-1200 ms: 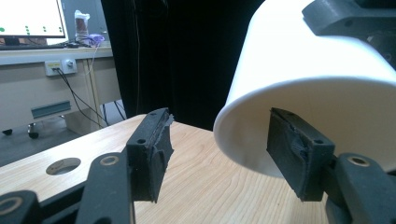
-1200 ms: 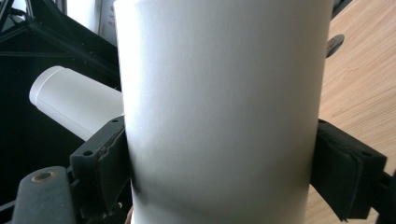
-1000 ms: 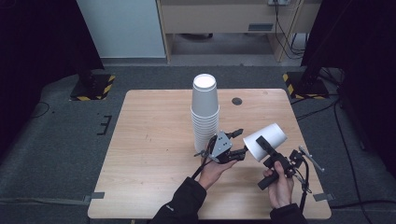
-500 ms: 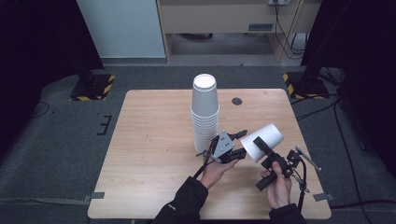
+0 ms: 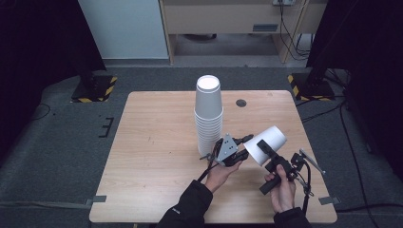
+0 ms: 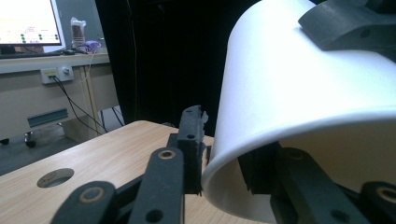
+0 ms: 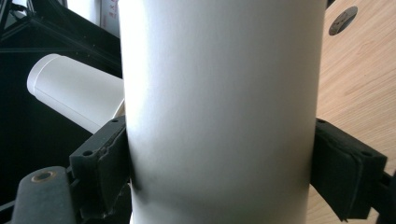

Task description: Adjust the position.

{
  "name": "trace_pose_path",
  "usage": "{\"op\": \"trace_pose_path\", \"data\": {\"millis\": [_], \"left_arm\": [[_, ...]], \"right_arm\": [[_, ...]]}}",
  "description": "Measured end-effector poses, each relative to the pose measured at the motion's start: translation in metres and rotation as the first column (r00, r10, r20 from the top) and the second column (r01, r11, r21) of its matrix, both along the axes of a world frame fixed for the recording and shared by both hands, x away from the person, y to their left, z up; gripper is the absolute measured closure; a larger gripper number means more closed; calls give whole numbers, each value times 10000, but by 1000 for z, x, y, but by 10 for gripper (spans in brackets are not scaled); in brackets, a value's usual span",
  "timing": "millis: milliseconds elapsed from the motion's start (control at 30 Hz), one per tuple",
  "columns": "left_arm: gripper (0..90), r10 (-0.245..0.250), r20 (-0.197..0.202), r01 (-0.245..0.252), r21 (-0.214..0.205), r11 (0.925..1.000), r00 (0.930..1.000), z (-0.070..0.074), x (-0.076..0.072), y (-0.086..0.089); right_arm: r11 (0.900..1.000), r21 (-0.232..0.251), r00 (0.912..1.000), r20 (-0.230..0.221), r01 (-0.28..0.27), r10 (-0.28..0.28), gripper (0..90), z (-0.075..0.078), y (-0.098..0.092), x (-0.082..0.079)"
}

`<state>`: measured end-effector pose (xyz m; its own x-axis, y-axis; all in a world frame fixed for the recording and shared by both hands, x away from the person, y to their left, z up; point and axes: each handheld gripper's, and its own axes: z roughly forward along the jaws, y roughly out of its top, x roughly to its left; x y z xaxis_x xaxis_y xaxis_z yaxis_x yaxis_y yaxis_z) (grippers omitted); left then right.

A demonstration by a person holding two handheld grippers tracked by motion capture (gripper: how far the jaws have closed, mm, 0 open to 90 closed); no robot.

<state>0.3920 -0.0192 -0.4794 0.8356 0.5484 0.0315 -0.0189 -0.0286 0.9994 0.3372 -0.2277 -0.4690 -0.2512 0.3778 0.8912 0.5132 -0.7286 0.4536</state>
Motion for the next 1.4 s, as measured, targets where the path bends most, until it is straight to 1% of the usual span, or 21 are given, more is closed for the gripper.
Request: {"op": "trace_pose_path", "data": {"millis": [133, 233, 300, 433, 567, 633, 800, 1033, 1100, 1333, 1400], "left_arm": [[779, -45, -25, 45, 37, 10000, 10000, -1, -1, 2], [801, -146, -10, 146, 59, 9999, 9999, -1, -2, 2], [804, -173, 36, 173, 161, 9997, 9998, -1, -3, 3], [805, -146, 42, 145, 191, 9997, 9999, -1, -4, 4], [815, -125, 79, 123, 252, 9996, 9999, 0, -6, 6], [816, -123, 93, 121, 242, 9996, 9999, 1, -6, 7], [821, -93, 53, 91, 324, 9994, 9999, 2, -8, 8], [830, -137, 3, 137, 331, 9994, 9999, 4, -11, 13], [835, -143, 2, 143, 337, 9993, 9999, 5, -12, 14], [839, -224, -56, 226, 462, 9987, 9997, 7, -15, 19], [839, -240, -95, 245, 517, 9984, 9997, 8, -16, 21]], "right_arm": [[10000, 11, 10000, 18, 68, -68, 153, -1, 0, 1], [9996, -217, 9998, 16, 183, -182, 154, -2, -2, 1], [9996, -213, 9998, -2, 192, -192, 154, -3, -3, 2], [9995, -260, 9998, 15, 178, -177, 153, -3, -3, 2], [9987, -435, 9995, 189, 253, -244, 152, -2, -3, 3], [9992, -369, 9997, 143, 178, -172, 150, 0, -4, 3], [9989, -425, 9996, 236, 196, -186, 141, 0, -5, 4], [9989, -417, 9993, 311, 217, -204, 118, 0, -6, 5], [9983, -537, 9992, 326, 240, -222, 107, 0, -6, 5], [9971, -622, 9984, 395, 427, -403, 87, 0, -10, 7], [9965, -728, 9984, 412, 422, -393, 80, 0, -11, 7]]}}
